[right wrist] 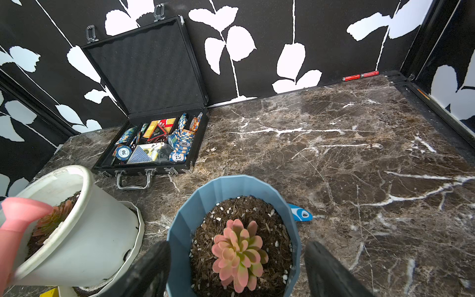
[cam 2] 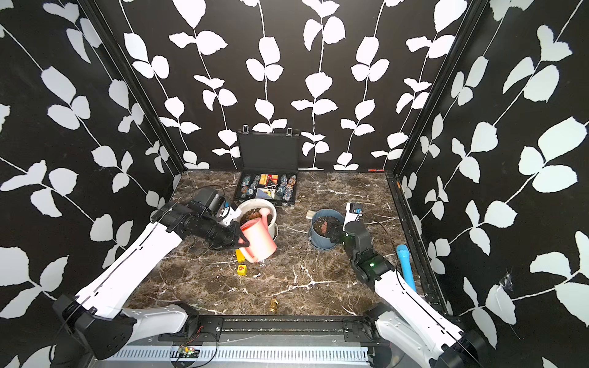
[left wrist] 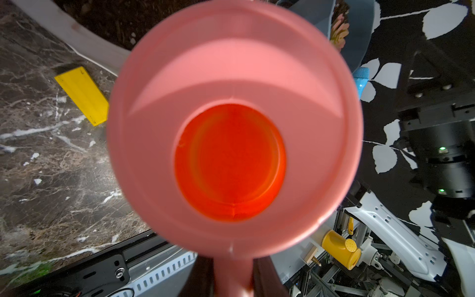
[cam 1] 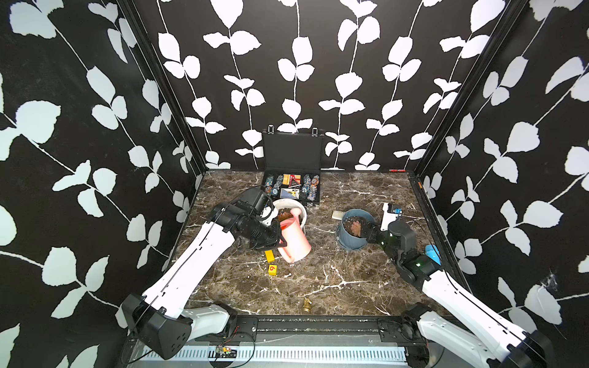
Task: Water the succulent around the soil edge
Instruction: Water the soil of the potted plant with water, then place the watering can at the center of the board.
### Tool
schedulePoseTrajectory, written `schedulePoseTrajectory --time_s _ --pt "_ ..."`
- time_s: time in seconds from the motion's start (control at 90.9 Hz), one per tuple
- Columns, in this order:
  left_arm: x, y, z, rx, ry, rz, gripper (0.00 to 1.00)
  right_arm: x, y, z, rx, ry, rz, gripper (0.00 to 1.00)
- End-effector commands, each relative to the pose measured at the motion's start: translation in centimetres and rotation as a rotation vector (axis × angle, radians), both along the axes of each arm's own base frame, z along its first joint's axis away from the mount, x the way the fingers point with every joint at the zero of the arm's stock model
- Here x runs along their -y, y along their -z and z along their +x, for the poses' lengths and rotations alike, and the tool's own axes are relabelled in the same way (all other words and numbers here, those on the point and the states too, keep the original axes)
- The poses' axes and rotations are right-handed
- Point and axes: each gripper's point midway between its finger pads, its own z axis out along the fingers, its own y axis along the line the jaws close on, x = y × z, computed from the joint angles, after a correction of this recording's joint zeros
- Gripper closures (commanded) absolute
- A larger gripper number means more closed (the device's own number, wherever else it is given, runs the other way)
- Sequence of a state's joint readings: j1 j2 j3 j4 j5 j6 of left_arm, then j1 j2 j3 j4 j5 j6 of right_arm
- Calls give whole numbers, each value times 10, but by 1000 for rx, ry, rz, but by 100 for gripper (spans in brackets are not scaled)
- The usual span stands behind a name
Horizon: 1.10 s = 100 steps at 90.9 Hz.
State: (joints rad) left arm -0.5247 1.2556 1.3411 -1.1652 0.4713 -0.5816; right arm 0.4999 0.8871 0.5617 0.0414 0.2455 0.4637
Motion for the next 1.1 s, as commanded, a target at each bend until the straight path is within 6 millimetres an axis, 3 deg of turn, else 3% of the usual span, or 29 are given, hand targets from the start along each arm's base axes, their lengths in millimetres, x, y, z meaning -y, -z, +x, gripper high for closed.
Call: schedulePoseTrajectory --time_s 0.0,0.187,0.462,0.671,0.88,1.089 --pt "9 -19 10 75 18 -43 100 -4 -9 1 33 -12 19 16" --pt "16 -20 10 92 47 -35 100 -3 -11 0 38 -10 19 16" --pt "55 -20 -13 240 223 38 100 1 -13 -1 47 6 18 16" --pt "62 16 -13 379 217 207 100 7 -16 -3 66 27 7 16" --pt "98 60 -21 480 165 282 100 10 -15 -2 67 39 -8 16" --pt "117 83 -19 526 84 355 100 11 -12 -1 63 45 -13 16"
